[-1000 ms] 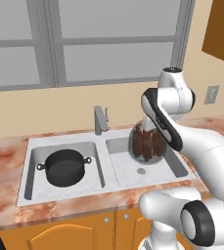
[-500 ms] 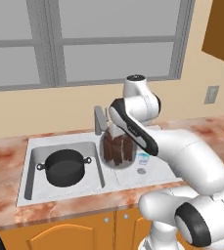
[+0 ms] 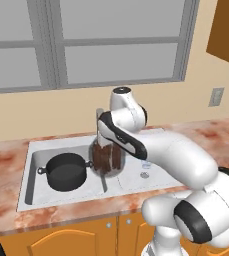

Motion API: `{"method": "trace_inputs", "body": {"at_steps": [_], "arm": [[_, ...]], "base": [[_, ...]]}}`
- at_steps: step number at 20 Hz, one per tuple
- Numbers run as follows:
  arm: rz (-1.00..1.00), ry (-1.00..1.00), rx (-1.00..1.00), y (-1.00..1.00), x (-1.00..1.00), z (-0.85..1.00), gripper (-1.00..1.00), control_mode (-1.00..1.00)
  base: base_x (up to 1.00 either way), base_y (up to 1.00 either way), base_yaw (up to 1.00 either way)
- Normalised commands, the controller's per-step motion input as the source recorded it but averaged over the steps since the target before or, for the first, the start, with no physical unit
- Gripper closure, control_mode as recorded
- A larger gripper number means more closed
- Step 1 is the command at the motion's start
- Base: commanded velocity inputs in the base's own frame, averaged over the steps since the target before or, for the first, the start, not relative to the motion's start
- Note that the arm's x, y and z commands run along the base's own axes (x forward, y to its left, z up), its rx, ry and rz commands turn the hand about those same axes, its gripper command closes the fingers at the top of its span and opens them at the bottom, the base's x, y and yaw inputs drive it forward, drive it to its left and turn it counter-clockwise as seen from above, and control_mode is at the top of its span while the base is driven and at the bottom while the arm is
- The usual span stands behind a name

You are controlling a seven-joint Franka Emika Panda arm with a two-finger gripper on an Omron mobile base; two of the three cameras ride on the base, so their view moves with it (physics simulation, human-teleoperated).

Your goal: Pick the jar and pot and place them in the sink. Then turn on the water.

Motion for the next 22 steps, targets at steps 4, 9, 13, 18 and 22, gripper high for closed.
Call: {"method": "trace_inputs", "body": {"at_steps": [4, 9, 13, 18, 22], "arm": [[0.01, 0.0, 0.02, 0.62, 0.3, -0.29, 1.0, -1.0], [0.0, 0.01, 0.02, 0.81, 0.21, -0.15, 1.0, -1.0], [0.0, 0.01, 0.03, 0.68, 0.28, -0.03, 1.0, -1.0], [0.0, 0.01, 0.01, 0.51, 0.38, -0.01, 1.0, -1.0], [0.0, 0.0, 0.0, 0.32, 0.47, -0.1, 1.0, -1.0]], "base": [[0.0, 0.0, 0.0], [0.0, 0.0, 0.0], [0.0, 0.0, 0.0], [0.0, 0.0, 0.0], [0.0, 0.0, 0.0]]}}
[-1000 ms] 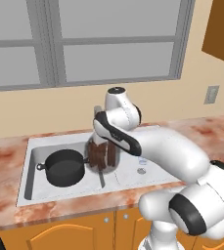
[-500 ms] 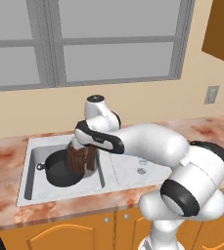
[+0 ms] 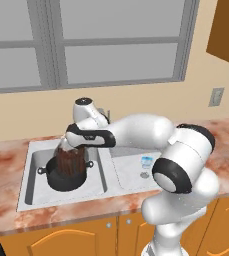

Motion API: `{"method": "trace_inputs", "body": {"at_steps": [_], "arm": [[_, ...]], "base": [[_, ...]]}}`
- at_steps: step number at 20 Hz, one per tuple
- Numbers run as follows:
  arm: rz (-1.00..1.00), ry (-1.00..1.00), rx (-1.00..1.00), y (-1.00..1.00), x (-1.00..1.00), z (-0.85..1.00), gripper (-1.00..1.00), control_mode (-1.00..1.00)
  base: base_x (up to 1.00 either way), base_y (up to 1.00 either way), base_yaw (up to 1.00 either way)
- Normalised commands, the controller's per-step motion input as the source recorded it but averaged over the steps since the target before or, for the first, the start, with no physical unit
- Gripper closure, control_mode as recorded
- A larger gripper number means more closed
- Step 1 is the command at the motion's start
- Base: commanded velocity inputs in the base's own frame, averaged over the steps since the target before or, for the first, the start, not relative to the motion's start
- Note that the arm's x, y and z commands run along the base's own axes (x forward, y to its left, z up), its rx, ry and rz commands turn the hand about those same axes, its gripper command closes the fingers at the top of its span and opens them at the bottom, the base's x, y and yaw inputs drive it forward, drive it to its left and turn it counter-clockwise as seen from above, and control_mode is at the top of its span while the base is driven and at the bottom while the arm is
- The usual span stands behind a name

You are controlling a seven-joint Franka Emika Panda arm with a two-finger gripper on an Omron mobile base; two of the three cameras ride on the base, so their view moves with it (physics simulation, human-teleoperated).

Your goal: Pick the jar and pot and place them in the sink. Then turn on the water.

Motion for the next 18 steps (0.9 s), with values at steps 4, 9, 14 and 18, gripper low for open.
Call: {"method": "trace_inputs", "body": {"at_steps": [4, 9, 14, 18], "arm": [[0.0, 0.0, 0.0, 0.19, 0.51, -0.14, 1.0, -1.0], [0.0, 0.0, 0.0, 0.18, 0.32, -0.25, 1.0, -1.0], [0.0, 0.0, 0.0, 0.04, 0.18, -0.36, 1.0, -1.0], [0.0, 0.0, 0.0, 0.03, 0.24, -0.23, 1.0, -1.0]], "base": [[0.0, 0.0, 0.0], [0.0, 0.0, 0.0], [0.0, 0.0, 0.0], [0.0, 0.0, 0.0]]}}
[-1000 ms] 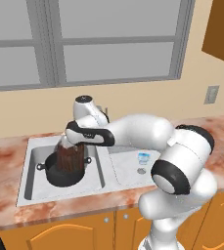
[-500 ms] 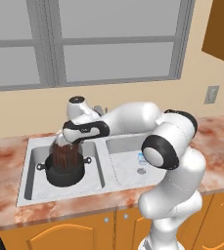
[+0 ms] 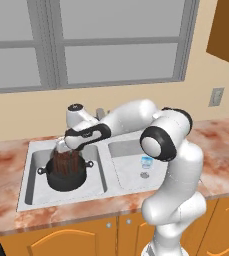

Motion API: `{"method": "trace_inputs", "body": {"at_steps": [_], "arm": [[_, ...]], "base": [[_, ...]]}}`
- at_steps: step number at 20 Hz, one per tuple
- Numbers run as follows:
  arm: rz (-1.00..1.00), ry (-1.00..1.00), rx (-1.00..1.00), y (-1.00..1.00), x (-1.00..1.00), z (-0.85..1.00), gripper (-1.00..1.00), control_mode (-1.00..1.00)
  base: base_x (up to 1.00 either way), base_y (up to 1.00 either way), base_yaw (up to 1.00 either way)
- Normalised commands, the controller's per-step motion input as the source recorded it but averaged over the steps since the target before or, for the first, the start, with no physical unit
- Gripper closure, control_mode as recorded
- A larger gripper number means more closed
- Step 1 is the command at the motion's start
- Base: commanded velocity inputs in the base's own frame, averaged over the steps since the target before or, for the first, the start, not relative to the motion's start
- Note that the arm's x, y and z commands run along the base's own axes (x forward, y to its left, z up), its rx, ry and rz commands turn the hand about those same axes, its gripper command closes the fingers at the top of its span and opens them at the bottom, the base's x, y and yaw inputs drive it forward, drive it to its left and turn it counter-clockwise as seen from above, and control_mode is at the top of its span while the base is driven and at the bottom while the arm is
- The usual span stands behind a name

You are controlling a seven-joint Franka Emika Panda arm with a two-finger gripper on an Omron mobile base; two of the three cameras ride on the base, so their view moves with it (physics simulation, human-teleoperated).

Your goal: Pick the jar and pot and place them in the sink. Then turn on the water.

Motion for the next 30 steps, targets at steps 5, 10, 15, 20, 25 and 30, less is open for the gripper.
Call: {"method": "trace_inputs", "body": {"at_steps": [5, 10, 15, 20, 25, 30], "arm": [[-0.01, 0.0, 0.0, 0.05, 0.3, -0.17, 1.0, -1.0], [-0.07, 0.0, 0.0, 0.01, 0.16, -0.03, 1.0, -1.0], [-0.1, 0.0, 0.0, 0.0, 0.09, -0.07, 1.0, -1.0], [-0.11, -0.04, -0.04, 0.02, 0.12, -0.28, 1.0, -1.0], [-0.07, -0.02, -0.01, 0.03, 0.01, -0.24, 1.0, -1.0], [-0.01, 0.03, 0.0, 0.03, 0.0, -0.1, 1.0, -1.0]], "base": [[0.0, 0.0, 0.0], [0.0, 0.0, 0.0], [0.0, 0.0, 0.0], [0.0, 0.0, 0.0], [0.0, 0.0, 0.0], [0.0, 0.0, 0.0]]}}
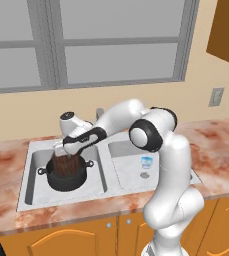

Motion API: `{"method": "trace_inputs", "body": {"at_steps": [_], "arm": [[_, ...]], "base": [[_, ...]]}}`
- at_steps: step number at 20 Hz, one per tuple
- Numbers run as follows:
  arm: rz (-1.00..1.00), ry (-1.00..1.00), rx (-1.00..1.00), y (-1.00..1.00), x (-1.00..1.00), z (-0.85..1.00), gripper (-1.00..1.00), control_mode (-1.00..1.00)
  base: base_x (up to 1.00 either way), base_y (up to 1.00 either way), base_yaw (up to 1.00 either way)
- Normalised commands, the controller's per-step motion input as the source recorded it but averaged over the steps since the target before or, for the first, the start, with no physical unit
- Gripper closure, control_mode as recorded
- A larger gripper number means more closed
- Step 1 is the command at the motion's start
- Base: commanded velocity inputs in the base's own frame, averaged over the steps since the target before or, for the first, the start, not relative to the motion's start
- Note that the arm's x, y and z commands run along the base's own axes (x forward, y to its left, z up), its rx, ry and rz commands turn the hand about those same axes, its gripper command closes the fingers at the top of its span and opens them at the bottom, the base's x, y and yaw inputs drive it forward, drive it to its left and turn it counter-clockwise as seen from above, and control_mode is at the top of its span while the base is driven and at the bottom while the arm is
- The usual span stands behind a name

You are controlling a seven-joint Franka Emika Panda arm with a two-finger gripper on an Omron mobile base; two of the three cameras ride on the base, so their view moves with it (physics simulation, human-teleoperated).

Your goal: Pick the jar and pot and place them in the sink. Then turn on the water.

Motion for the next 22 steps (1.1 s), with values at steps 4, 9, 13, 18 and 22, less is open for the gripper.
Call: {"method": "trace_inputs", "body": {"at_steps": [4, 9, 13, 18, 22], "arm": [[0.0, 0.0, 0.0, 0.0, 0.0, -0.19, 1.0, -1.0], [0.0, 0.01, 0.0, 0.0, 0.0, -0.17, 1.0, -1.0], [0.0, 0.01, 0.0, 0.0, 0.0, -0.2, 1.0, -1.0], [0.0, 0.0, 0.0, 0.0, 0.0, -0.09, -1.0, -1.0], [0.0, 0.0, 0.0, -0.01, 0.0, 0.05, -1.0, -1.0]], "base": [[0.0, 0.0, 0.0], [0.0, 0.0, 0.0], [0.0, 0.0, 0.0], [0.0, 0.0, 0.0], [0.0, 0.0, 0.0]]}}
